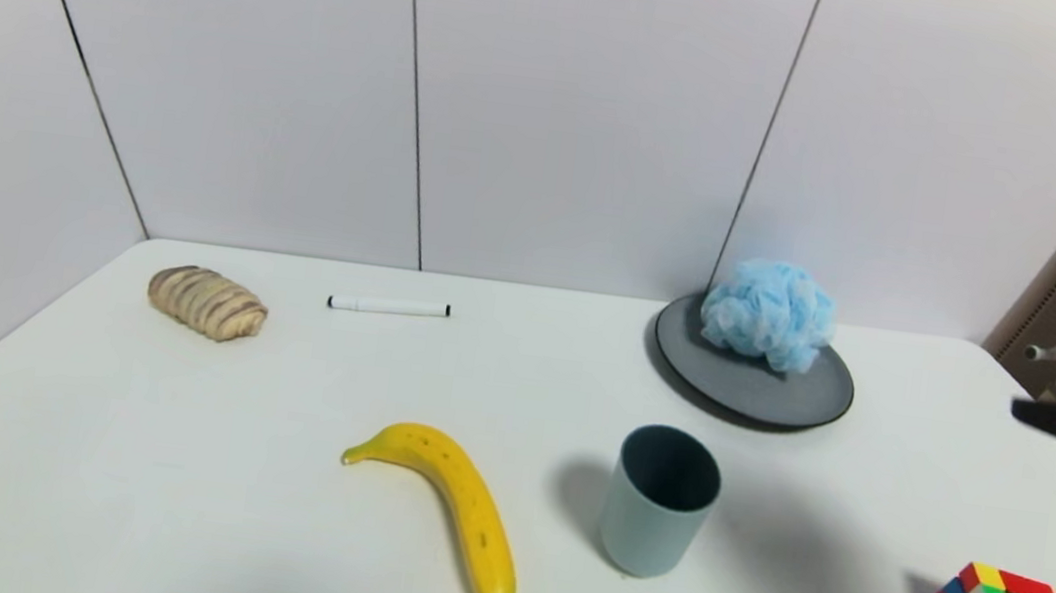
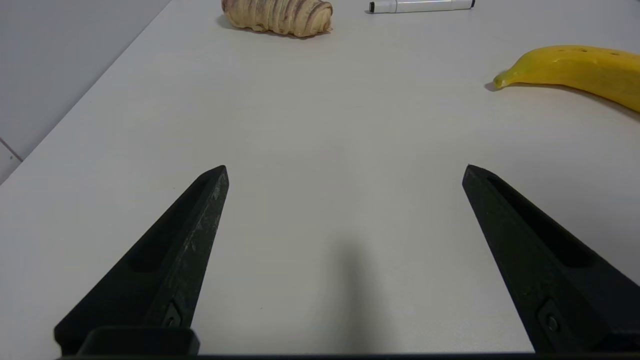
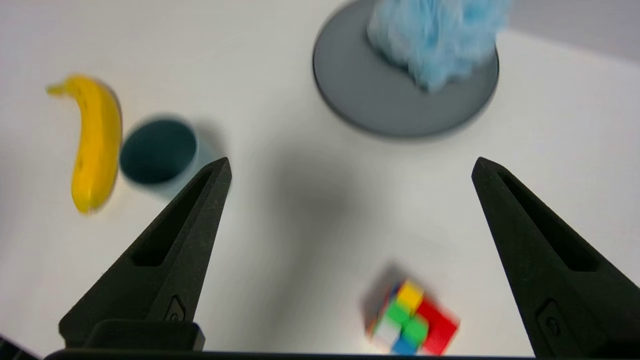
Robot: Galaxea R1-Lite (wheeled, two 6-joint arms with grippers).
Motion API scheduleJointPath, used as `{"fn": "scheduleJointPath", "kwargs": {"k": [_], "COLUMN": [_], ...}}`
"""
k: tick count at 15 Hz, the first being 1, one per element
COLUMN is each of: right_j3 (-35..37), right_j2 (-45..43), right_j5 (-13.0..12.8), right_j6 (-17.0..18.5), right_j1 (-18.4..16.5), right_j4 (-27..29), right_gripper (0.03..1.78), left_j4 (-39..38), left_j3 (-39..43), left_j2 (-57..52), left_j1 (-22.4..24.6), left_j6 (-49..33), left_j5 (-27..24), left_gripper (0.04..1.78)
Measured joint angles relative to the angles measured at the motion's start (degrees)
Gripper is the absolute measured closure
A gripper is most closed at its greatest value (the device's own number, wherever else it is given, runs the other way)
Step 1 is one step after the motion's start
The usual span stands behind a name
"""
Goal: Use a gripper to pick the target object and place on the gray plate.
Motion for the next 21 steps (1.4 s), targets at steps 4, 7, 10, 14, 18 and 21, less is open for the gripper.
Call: {"fn": "scheduleJointPath", "kwargs": {"k": [4,7,10,14,18,21], "right_j3": [27.8,45.4,55.2,58.6,59.1,59.2], "right_j2": [-25.8,-40.8,-51.8,-60.9,-62.9,-63.2], "right_j5": [-11.4,-17.6,-18.2,-18.2,-18.3,-18.1], "right_j6": [0.6,1.9,4.2,9.6,9.8,9.4], "right_j1": [1.4,1.2,-0.3,-1.1,-1.1,-1.2], "right_j4": [-2.5,-10.9,-16.7,-20.8,-21.0,-21.1], "right_gripper": [0.13,0.12,0.12,0.12,0.12,0.12], "left_j4": [0.0,0.0,0.0,0.0,0.0,0.0], "left_j3": [0.0,0.0,0.0,0.0,0.0,0.0], "left_j2": [0.0,0.0,0.0,0.0,0.0,0.0], "left_j1": [0.0,0.0,0.0,0.0,0.0,0.0], "left_j6": [0.0,0.0,0.0,0.0,0.0,0.0], "left_j5": [0.0,0.0,0.0,0.0,0.0,0.0], "left_gripper": [0.13,0.13,0.13,0.13,0.13,0.13]}}
